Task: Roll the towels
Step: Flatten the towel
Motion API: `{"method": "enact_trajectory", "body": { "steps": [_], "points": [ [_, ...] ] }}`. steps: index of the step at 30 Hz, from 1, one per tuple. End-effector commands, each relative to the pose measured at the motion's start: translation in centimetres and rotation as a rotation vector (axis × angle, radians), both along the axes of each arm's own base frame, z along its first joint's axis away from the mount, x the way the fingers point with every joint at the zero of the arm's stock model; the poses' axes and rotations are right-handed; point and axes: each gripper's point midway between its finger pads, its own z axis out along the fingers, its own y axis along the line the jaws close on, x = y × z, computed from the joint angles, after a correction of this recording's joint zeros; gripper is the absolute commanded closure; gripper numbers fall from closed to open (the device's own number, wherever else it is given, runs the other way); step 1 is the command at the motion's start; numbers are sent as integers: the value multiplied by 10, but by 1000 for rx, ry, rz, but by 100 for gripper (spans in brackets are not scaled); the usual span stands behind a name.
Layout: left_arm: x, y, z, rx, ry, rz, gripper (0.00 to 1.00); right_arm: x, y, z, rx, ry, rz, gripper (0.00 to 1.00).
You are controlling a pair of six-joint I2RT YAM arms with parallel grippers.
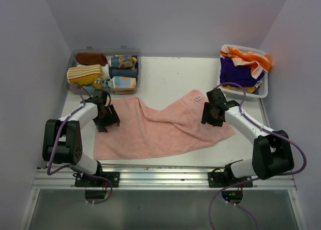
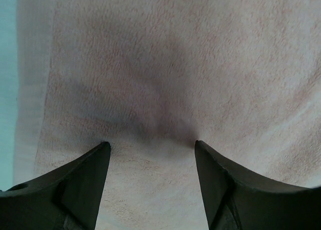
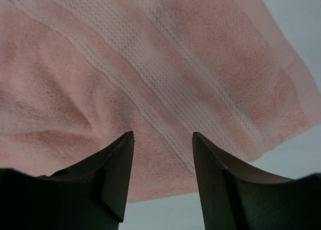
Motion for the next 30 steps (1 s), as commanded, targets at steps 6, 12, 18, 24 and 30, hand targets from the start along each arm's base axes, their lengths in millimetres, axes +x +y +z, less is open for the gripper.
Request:
{"method": "enact_trajectory", "body": {
  "steps": [6, 12, 18, 24, 30],
  "points": [
    [85, 7, 11, 51, -115, -31, 28, -13, -6, -32, 53, 32, -114, 45],
    [117, 10, 39, 88, -170, -95, 28, -42, -4, -47, 103, 81, -165, 43],
    [85, 18, 95, 122, -241, -85, 26, -38, -5, -11, 144, -39, -187, 43],
    [8, 18, 98, 85, -153, 36, 27, -29, -5, 29, 159, -148, -145, 42],
    [-34, 15, 69, 36, -120, 203, 31, -26, 6, 27, 181, -133, -71, 41]
  ]
}}
